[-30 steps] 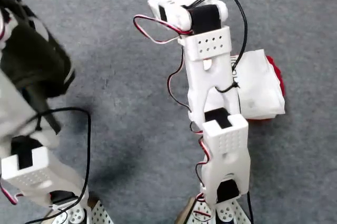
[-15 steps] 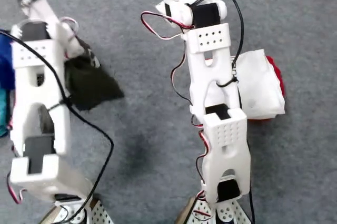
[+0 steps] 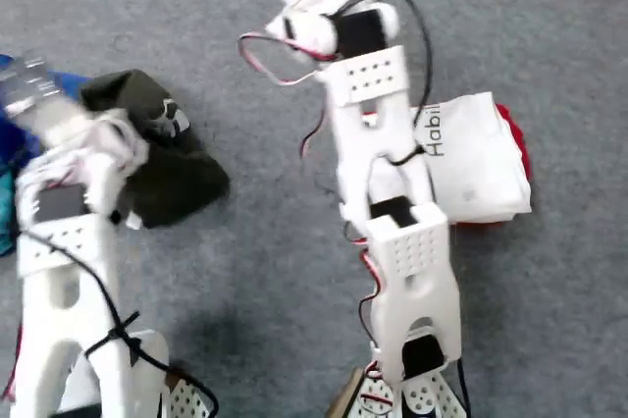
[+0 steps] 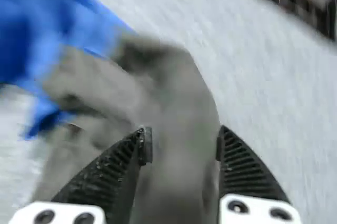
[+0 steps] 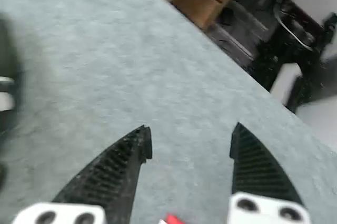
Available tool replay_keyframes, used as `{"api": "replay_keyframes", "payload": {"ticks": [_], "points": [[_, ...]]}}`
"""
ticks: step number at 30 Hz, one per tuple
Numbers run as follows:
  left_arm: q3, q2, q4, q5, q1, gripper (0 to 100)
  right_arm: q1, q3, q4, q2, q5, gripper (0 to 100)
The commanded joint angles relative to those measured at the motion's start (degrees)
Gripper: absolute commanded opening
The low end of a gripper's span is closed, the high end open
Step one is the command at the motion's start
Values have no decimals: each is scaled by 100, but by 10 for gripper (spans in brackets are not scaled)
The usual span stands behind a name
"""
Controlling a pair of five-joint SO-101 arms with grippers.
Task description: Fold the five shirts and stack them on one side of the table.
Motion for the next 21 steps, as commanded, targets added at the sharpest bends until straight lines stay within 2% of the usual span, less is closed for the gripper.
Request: {"api": "replay_keyframes", "payload": {"ticks": [1,4,8,12,17,19,21], "points": [[97,-189,-651,440,-1204,224,-813,127,141,180,325,263],[220,259,-1266,703,-1811,224,-1552,233,141,602,334,263],[149,1253,-1793,730,-1925,224,-2325,233,220,1138,290,263],[-501,2545,-2022,738,-2259,224,-2747,233,466,1314,290,263],[-1873,4277,-1415,738,-2374,168,-2870,277,510,1429,334,254],[-2435,4778,-932,712,-2330,122,-2835,224,440,1613,334,185],[-2910,5033,-431,703,-2312,80,-2730,224,299,1763,299,61]]}}
